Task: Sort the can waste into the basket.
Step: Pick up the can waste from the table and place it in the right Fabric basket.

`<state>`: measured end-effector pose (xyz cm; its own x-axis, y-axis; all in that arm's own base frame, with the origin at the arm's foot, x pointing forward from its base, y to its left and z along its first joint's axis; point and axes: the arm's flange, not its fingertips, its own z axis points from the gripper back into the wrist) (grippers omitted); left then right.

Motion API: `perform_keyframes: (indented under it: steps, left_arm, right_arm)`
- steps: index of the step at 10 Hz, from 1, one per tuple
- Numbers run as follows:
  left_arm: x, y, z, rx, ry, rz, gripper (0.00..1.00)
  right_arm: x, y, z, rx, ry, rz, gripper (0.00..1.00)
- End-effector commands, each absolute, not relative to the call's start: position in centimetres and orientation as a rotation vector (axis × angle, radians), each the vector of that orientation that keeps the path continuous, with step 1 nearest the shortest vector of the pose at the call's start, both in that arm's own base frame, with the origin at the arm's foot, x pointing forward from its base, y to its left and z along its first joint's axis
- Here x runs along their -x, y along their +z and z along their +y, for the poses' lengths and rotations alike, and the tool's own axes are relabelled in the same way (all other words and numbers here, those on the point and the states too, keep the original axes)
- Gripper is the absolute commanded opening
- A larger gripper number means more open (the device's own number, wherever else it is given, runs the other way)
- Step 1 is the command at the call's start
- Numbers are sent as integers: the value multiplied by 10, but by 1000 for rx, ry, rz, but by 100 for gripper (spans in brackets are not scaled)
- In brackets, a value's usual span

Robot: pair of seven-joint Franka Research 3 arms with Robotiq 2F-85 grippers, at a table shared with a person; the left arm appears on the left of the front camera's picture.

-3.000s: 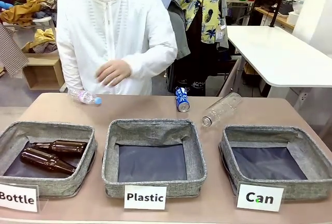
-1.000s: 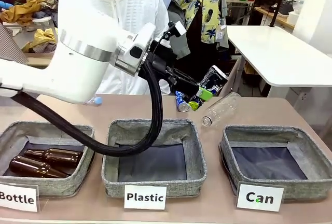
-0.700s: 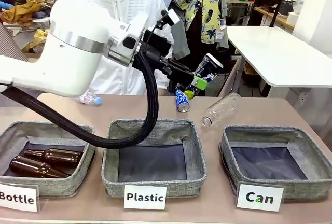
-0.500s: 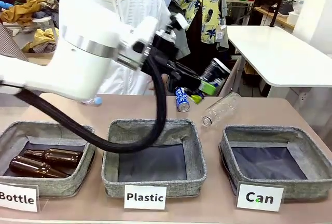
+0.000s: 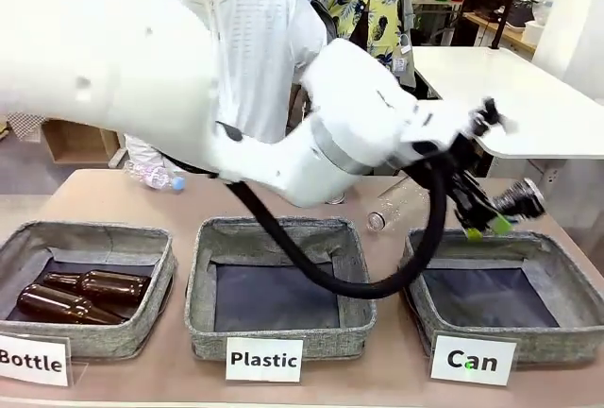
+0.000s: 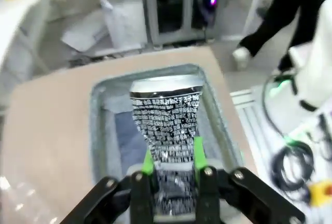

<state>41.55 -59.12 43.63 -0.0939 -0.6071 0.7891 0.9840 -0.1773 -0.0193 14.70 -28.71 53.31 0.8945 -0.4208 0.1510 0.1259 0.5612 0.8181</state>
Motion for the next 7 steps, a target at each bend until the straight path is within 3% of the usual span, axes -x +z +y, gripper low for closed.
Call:
perform_keyframes:
  steps: [1,5,6,7]
  left_arm:
    - [-421,434,-625,740,-1698,-635,31]
    - [-408,419,-634,735,-1775,-594,31]
    - [-408,419,-633,750,-1767,-599,72]
    - [-408,419,-632,743,-1778,-593,88]
  right_arm:
    - [-146,535,-287,-934,-351,-354,100]
    - [-146,535,-287,-934,-351,-354,100]
    - [-146,535,-287,-934,-351,-354,100]
    - [-146,535,-287,-934,-351,-354,100]
